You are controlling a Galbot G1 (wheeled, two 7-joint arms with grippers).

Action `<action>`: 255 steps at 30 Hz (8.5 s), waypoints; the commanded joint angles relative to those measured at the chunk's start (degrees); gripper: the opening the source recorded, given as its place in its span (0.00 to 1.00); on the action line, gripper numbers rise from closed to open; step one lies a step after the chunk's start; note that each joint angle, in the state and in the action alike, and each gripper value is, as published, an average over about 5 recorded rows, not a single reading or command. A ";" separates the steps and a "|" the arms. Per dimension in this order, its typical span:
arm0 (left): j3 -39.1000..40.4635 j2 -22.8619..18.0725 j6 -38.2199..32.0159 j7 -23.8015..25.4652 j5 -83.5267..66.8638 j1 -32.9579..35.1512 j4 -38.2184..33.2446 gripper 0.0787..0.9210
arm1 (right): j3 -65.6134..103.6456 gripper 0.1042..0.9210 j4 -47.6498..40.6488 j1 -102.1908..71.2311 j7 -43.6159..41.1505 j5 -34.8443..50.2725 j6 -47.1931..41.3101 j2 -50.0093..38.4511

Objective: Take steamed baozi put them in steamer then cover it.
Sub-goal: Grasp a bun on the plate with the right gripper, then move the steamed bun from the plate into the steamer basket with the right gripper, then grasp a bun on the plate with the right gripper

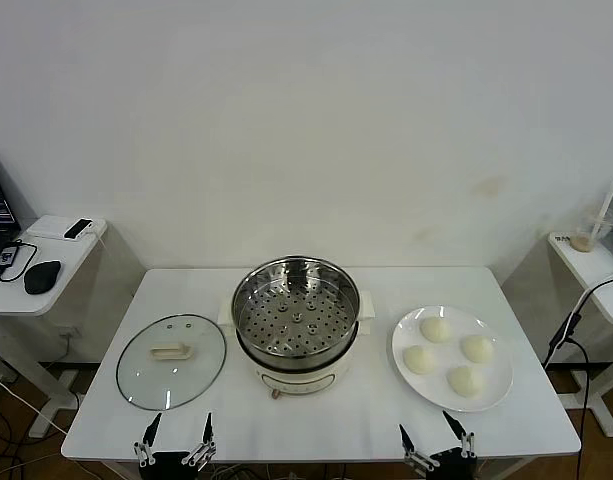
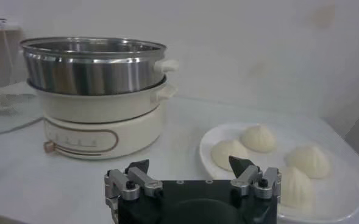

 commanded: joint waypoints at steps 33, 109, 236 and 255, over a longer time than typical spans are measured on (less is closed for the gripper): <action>-0.50 -0.27 5.52 3.90 3.22 -3.49 -1.97 0.88 | -19.15 0.88 -35.56 68.41 -42.03 -32.94 -4.26 -45.26; -4.64 0.58 7.57 3.02 0.95 -4.95 -3.00 0.88 | -66.01 0.57 -69.86 102.91 -59.08 -32.35 2.02 -21.70; -6.51 7.09 9.69 3.97 -1.77 -8.75 -2.56 0.88 | -81.95 0.88 -32.94 108.93 -54.70 -11.96 -7.21 -49.06; -7.11 6.42 10.18 4.11 -1.31 -8.47 -1.24 0.88 | -77.74 0.88 -40.44 99.78 -51.30 -14.14 -10.86 -37.32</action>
